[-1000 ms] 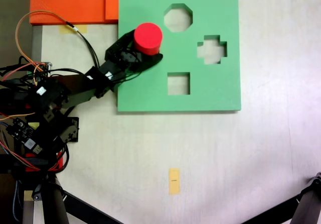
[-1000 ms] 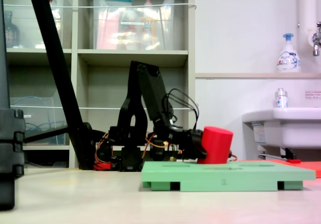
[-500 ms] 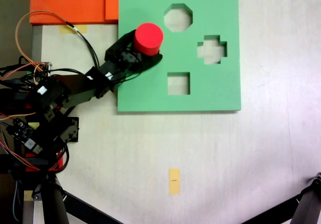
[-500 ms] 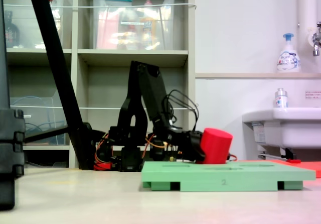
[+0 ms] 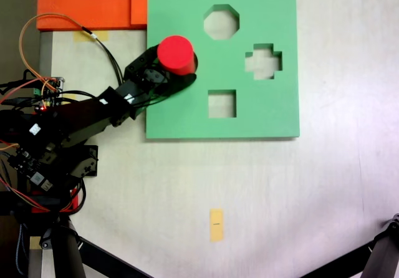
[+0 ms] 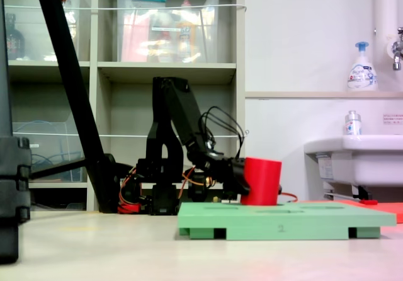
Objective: Put the cylinder block into the corresponding hole
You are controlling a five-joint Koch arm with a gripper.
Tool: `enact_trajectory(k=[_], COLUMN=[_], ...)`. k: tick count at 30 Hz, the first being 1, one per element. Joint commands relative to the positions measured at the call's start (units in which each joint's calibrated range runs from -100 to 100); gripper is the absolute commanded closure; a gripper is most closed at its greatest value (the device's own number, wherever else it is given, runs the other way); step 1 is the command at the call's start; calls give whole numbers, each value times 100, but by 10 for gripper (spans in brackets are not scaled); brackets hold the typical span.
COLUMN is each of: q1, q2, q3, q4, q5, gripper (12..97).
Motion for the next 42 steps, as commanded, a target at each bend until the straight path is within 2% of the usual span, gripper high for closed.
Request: enact_trajectory(k=[1, 12, 20, 26, 35, 38, 42], q1=[10, 20, 15, -15, -10, 0, 5], q2=[-35, 1641, 1683, 2144, 2116, 1794, 1697], q3=[-9, 679, 728, 848, 758, 589, 469], q4=[-101, 448, 535, 1411, 1267, 564, 429], q5=[49, 49, 44, 34, 34, 34, 34], gripper=[673, 674, 673, 653, 629, 625, 544])
